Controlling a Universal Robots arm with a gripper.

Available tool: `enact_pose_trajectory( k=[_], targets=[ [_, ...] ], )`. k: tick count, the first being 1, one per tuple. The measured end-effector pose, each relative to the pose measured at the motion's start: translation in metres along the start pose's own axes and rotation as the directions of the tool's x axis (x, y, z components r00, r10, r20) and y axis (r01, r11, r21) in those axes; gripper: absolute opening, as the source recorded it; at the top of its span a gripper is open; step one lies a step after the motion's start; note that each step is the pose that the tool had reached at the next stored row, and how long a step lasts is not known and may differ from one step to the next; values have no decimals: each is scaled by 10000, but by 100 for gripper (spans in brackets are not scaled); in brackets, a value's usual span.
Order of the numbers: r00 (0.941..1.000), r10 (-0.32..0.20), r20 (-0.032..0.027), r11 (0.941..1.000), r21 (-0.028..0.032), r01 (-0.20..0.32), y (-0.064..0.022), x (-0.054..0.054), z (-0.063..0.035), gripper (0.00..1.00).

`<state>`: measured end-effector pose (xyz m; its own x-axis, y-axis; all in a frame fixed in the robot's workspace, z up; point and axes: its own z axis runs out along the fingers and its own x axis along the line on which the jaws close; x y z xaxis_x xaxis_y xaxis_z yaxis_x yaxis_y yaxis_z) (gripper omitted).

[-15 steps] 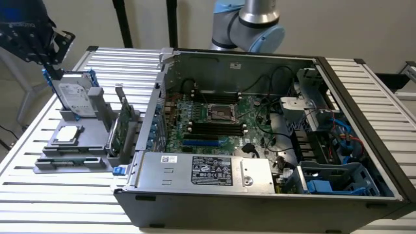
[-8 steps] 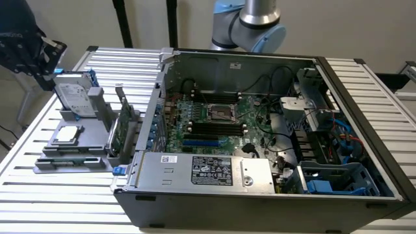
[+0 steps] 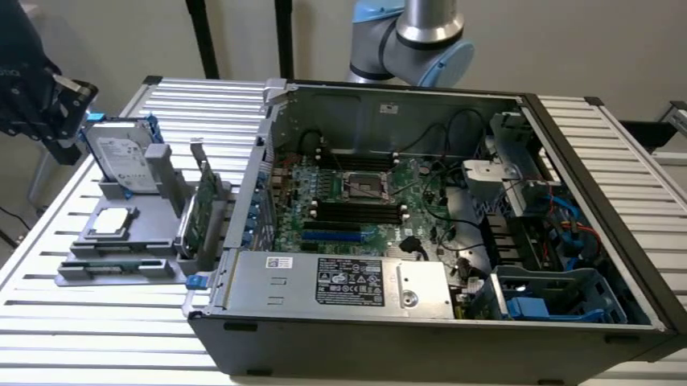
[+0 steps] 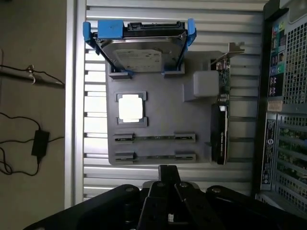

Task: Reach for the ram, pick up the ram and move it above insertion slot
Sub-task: 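Reach for the ram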

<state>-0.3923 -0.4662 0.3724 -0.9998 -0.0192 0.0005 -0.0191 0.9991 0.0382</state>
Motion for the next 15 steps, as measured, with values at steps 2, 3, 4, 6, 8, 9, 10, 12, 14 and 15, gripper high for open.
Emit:
enact_pose_trajectory(
  k=[2, 3, 4, 6, 8, 9, 10, 12, 14, 15],
  targets=[
    [10000, 1, 0, 10000, 0, -1, -8, 0, 0, 11],
    [10000, 0, 1, 10000, 0, 0, -13, 0, 0, 11],
    [10000, -13, 0, 10000, 0, 13, -16, 0, 0, 11],
    [9998, -196, -7, 9998, 0, 196, -17, 1, -1, 11],
    [9973, -738, -27, 9973, -1, 738, -18, 1, 0, 11],
    [9958, -916, -33, 9958, -2, 916, -18, 1, 1, 11],
    [9939, -1101, -40, 9939, -2, 1101, -18, 1, 1, 11],
    [9894, -1451, -55, 9894, -3, 1451, -18, 1, 0, 11],
    [9834, -1811, -68, 9835, -6, 1811, -18, 0, 2, 11],
    [9798, -2000, -75, 9798, -7, 2000, -18, 0, 2, 11]
  ],
)
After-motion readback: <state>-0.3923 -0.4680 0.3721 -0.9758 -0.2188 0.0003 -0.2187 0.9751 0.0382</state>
